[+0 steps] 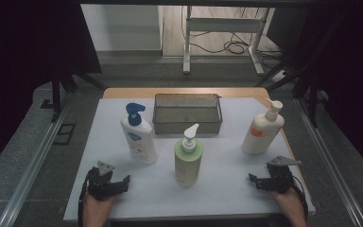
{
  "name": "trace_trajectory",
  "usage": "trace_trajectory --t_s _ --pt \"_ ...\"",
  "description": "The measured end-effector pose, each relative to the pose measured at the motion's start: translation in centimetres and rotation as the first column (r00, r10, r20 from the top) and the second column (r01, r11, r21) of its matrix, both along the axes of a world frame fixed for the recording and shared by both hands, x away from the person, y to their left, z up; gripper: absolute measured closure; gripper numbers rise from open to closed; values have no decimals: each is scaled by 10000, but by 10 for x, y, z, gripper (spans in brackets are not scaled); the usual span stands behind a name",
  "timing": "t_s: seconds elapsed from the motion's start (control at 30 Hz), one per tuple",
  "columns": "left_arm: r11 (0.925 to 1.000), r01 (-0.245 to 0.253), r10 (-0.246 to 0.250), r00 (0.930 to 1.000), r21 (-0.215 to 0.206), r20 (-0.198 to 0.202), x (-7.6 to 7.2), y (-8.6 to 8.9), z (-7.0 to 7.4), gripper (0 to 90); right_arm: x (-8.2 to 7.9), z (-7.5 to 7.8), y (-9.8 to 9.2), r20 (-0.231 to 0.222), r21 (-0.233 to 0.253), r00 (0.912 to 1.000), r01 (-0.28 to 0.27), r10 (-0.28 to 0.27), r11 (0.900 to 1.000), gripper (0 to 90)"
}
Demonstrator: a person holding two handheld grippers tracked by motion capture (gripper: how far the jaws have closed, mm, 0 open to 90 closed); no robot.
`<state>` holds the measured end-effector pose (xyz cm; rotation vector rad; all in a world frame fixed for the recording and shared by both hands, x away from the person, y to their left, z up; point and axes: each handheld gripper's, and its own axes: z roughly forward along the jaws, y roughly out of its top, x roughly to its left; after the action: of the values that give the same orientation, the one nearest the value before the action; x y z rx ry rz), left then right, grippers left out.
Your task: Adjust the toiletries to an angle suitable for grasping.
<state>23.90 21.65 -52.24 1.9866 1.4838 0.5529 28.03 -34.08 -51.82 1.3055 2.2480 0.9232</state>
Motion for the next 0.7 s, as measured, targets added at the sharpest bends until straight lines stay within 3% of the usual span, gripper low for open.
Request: trace_trajectory --t_s 0.7 --pt "10000 -2 2 10000 -74 -25 1 1 -1 123 0 0 0 -16 -18 10000 -5 5 10000 100"
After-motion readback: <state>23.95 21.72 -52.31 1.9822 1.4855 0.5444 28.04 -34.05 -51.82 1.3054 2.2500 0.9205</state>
